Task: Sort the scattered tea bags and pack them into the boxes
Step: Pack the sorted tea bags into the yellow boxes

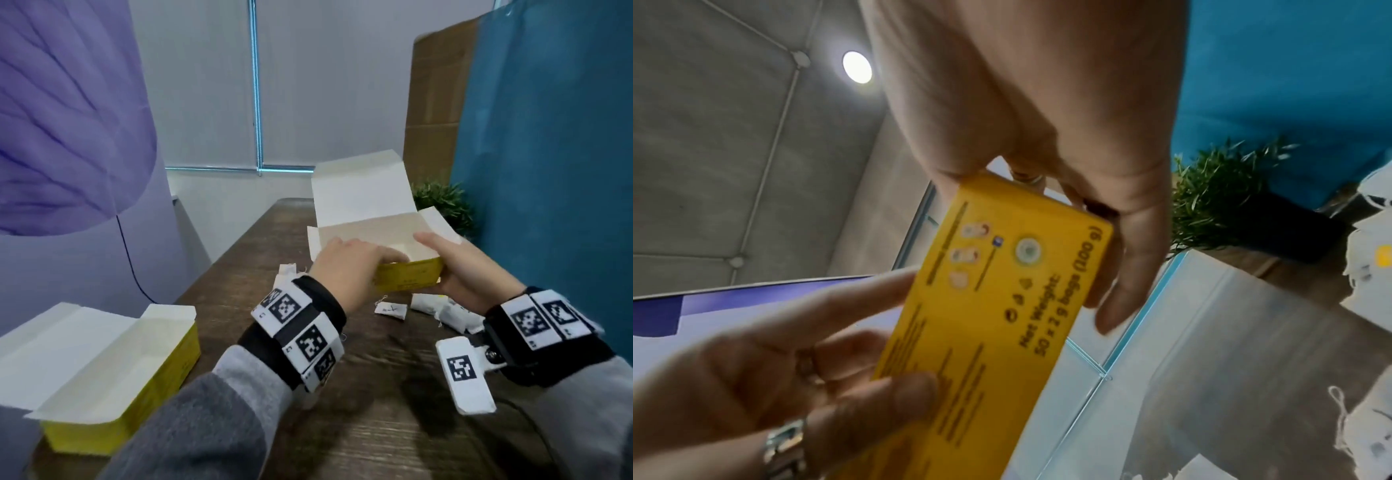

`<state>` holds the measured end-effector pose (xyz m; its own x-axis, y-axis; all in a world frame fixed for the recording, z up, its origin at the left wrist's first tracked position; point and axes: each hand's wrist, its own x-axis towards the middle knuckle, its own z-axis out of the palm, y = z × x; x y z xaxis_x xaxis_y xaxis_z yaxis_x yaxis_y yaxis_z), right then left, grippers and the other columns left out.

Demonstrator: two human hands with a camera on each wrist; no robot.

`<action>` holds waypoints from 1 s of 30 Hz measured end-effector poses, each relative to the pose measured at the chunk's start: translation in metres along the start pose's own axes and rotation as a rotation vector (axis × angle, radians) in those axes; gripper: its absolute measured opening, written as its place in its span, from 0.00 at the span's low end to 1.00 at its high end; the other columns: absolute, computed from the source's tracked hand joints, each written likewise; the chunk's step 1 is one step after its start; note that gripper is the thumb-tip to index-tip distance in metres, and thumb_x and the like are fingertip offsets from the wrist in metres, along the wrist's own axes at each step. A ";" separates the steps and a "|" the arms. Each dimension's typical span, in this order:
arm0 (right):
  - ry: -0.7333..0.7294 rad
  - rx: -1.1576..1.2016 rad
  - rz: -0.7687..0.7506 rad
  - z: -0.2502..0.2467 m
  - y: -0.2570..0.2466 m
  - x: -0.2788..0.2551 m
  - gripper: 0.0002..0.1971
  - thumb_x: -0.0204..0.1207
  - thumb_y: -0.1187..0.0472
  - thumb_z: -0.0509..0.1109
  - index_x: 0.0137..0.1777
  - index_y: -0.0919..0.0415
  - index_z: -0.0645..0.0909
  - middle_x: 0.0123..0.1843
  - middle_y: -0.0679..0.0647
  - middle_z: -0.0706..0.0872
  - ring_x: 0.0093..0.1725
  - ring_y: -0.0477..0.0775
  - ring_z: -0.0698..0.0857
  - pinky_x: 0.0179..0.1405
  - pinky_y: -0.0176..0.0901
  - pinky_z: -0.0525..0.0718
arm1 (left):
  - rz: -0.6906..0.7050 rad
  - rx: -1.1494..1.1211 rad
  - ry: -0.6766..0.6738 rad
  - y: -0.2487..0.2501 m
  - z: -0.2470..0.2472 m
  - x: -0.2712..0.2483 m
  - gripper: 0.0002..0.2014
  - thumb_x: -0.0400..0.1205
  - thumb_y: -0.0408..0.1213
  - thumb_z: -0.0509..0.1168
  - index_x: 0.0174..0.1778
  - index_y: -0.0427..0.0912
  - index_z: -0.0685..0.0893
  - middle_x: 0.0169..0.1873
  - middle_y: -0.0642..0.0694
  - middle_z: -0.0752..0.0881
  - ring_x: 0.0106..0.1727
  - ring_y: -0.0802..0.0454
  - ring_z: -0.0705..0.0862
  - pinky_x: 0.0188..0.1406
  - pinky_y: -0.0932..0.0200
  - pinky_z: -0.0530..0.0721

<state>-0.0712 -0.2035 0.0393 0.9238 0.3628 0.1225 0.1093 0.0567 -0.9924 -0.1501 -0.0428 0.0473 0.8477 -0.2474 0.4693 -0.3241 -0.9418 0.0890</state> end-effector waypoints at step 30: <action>0.061 0.067 0.051 -0.060 0.046 -0.031 0.10 0.73 0.68 0.67 0.33 0.55 0.76 0.35 0.53 0.83 0.30 0.52 0.82 0.25 0.40 0.78 | -0.217 -1.230 -0.138 -0.062 0.089 0.006 0.45 0.58 0.30 0.79 0.68 0.61 0.68 0.54 0.48 0.85 0.55 0.51 0.86 0.45 0.58 0.86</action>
<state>-0.0729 -0.2675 -0.0106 0.9485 0.3093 0.0691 0.0390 0.1025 -0.9940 -0.0875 -0.0067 -0.0339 0.9453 -0.2052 0.2534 -0.2862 -0.1495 0.9464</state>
